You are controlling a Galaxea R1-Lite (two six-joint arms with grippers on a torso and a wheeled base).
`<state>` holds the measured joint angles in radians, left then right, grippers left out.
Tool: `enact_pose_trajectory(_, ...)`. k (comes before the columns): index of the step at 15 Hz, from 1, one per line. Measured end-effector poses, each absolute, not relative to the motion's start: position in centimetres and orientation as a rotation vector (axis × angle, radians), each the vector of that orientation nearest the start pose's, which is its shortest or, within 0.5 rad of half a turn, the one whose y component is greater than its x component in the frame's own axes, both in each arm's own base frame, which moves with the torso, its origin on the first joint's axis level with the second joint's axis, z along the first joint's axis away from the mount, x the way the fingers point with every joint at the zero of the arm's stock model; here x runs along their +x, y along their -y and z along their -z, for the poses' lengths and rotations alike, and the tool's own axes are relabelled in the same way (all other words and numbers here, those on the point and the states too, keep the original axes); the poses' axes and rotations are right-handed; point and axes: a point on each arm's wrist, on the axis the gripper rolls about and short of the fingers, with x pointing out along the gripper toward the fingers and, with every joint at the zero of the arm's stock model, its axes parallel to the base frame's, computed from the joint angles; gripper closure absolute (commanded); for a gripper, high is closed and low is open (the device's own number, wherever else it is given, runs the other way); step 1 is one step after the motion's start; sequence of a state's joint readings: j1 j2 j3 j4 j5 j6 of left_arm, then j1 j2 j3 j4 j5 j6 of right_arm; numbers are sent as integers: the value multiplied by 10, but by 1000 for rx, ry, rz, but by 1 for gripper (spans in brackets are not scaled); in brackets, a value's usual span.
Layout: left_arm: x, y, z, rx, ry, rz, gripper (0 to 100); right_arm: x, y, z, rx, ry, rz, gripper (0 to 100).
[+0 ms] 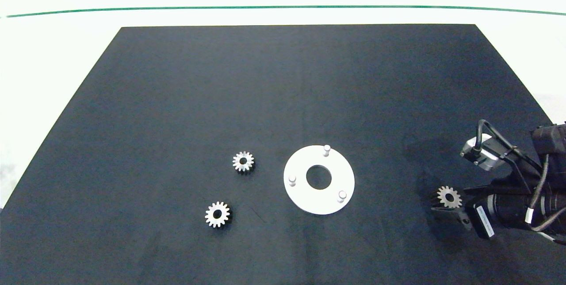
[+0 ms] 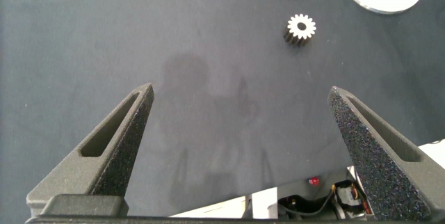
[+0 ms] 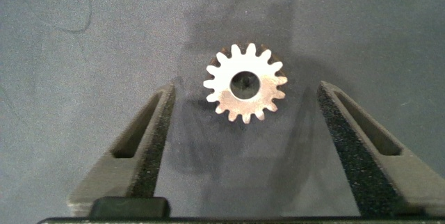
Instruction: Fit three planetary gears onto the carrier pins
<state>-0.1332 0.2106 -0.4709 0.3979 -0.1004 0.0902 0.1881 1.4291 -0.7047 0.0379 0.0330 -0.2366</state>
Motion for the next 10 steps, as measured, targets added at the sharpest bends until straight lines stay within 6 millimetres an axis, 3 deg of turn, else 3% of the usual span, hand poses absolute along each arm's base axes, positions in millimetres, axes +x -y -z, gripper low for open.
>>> enact_pose_trajectory(10, -44, -4, -168, 92, -114, 243, 0, 217, -42, -164, -283, -742, -303, 42)
